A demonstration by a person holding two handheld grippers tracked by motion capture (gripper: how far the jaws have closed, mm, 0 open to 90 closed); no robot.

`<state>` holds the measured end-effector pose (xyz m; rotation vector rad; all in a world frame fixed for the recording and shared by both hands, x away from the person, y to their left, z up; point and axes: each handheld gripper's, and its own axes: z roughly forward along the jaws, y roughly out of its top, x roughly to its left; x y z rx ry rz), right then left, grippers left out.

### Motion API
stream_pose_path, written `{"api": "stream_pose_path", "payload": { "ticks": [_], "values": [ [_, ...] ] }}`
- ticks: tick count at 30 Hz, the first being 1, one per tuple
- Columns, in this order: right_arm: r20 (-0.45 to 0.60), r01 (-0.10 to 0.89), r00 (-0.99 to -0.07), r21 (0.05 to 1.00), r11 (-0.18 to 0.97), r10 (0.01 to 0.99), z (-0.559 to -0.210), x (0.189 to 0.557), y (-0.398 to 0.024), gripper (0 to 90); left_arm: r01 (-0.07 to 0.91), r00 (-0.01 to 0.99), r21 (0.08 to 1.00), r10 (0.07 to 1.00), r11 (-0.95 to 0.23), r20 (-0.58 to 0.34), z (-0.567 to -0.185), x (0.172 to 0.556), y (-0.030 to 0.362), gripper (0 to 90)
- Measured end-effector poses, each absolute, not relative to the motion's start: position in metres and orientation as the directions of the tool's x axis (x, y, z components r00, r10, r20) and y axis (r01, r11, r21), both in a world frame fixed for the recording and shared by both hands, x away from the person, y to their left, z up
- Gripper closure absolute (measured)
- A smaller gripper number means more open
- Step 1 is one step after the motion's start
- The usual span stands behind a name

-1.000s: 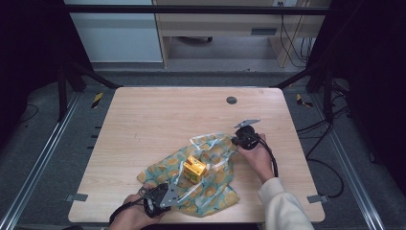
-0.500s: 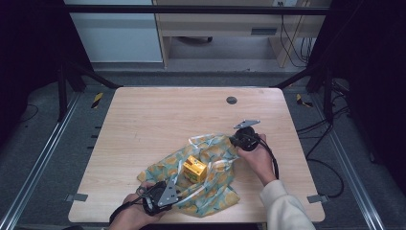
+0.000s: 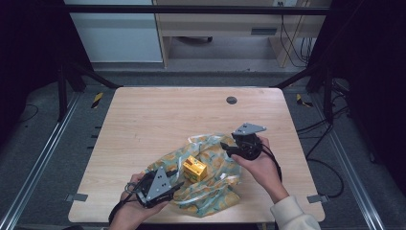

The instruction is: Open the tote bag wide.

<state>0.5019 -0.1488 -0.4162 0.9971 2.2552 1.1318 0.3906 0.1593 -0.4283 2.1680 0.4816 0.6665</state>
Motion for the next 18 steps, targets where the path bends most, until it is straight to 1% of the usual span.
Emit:
{"api": "stream_pose_path", "payload": {
  "ticks": [3,5,6,8,9,10,14,18],
  "values": [
    [-0.058,0.407,-0.677,0.801,0.439,0.734,-0.419,0.492,-0.141,40.6,0.167,0.761,0.795,0.589,-0.583,0.272,-0.432,0.402,0.161,56.8],
    [-0.064,0.409,-0.688,0.789,0.459,0.723,-0.423,0.487,-0.137,40.3,0.185,0.741,0.769,0.601,-0.612,0.299,-0.436,0.410,0.161,55.9],
    [-0.065,0.412,-0.694,0.781,0.470,0.717,-0.426,0.485,-0.136,40.2,0.198,0.744,0.767,0.604,-0.610,0.288,-0.439,0.414,0.161,54.3],
    [-0.064,0.423,-0.700,0.765,0.485,0.711,-0.434,0.483,-0.133,40.0,0.220,0.746,0.746,0.601,-0.628,0.287,-0.446,0.420,0.159,52.6],
    [-0.056,0.430,-0.706,0.759,0.489,0.706,-0.438,0.482,-0.132,39.9,0.223,0.746,0.723,0.591,-0.654,0.305,-0.450,0.423,0.159,53.4],
    [-0.051,0.437,-0.710,0.751,0.496,0.703,-0.442,0.480,-0.131,39.8,0.236,0.751,0.707,0.587,-0.667,0.303,-0.455,0.426,0.159,53.6],
    [-0.053,0.451,-0.723,0.719,0.529,0.689,-0.460,0.471,-0.129,39.3,0.269,0.763,0.690,0.586,-0.672,0.272,-0.466,0.432,0.156,54.3],
    [-0.053,0.456,-0.732,0.703,0.546,0.679,-0.472,0.464,-0.132,39.3,0.281,0.771,0.638,0.564,-0.717,0.295,-0.477,0.437,0.154,56.7]
  ]
}}
